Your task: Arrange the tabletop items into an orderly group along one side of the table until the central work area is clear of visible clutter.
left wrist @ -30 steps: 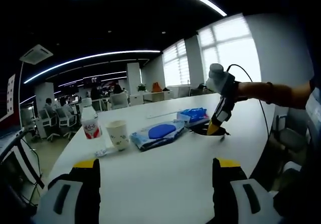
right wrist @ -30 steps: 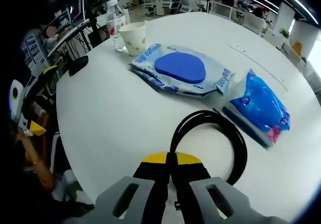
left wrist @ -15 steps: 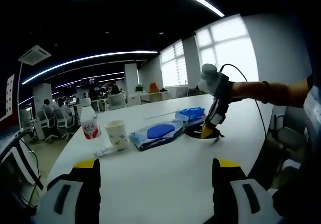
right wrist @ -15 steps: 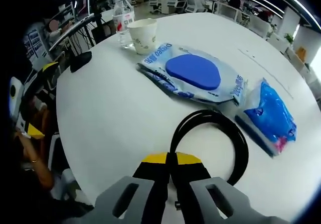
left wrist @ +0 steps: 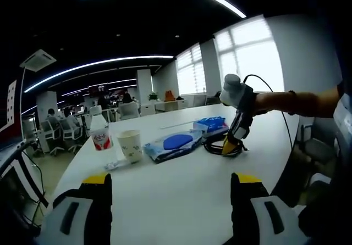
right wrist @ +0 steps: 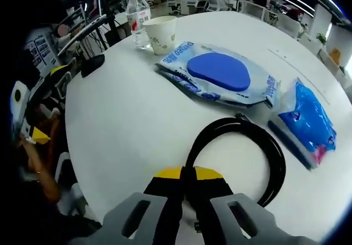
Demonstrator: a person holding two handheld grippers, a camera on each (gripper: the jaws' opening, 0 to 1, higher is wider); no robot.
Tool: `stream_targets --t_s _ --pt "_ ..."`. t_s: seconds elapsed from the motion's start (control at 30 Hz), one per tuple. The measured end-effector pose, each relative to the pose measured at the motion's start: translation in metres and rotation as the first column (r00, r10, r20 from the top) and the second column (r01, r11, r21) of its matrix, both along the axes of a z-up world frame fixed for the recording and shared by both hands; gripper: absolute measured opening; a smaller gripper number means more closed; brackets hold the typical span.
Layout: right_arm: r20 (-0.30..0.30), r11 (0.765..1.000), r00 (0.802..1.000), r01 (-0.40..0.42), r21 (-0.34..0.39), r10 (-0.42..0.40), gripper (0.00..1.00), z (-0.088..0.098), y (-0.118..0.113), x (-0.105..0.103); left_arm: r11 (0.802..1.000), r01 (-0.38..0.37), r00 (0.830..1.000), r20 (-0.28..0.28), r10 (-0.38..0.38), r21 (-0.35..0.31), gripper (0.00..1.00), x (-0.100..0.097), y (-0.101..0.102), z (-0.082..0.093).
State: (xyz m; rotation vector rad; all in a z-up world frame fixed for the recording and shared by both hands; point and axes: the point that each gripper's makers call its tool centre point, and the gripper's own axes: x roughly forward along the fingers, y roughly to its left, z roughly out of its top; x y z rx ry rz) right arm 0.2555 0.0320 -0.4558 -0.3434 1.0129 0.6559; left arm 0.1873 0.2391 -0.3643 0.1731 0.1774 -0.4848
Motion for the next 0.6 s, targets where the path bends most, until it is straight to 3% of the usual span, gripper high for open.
stream_targets --t_s 0.17,0.27,0.37,0.6 --pt "0.026 1.000 1.000 -0.013 0.014 0.013 0.07 -0.001 0.001 0.000 1.000 -0.007 1.000 -0.006 0.007 0.017 0.88 0.000 0.001 -0.003" --pt "0.097 0.998 0.995 0.017 0.053 -0.023 0.21 0.007 0.002 0.007 1.000 -0.002 1.000 -0.004 0.002 0.017 0.88 -0.001 -0.001 -0.003" --pt "0.118 0.999 0.993 0.001 0.047 -0.007 0.15 0.011 -0.002 0.001 1.000 0.002 1.000 -0.001 -0.002 0.014 0.88 -0.001 -0.001 -0.002" --pt "0.128 0.993 0.991 0.022 0.114 -0.037 0.17 0.019 -0.013 -0.008 1.000 -0.001 1.000 -0.011 0.001 0.016 0.88 0.001 -0.002 -0.006"
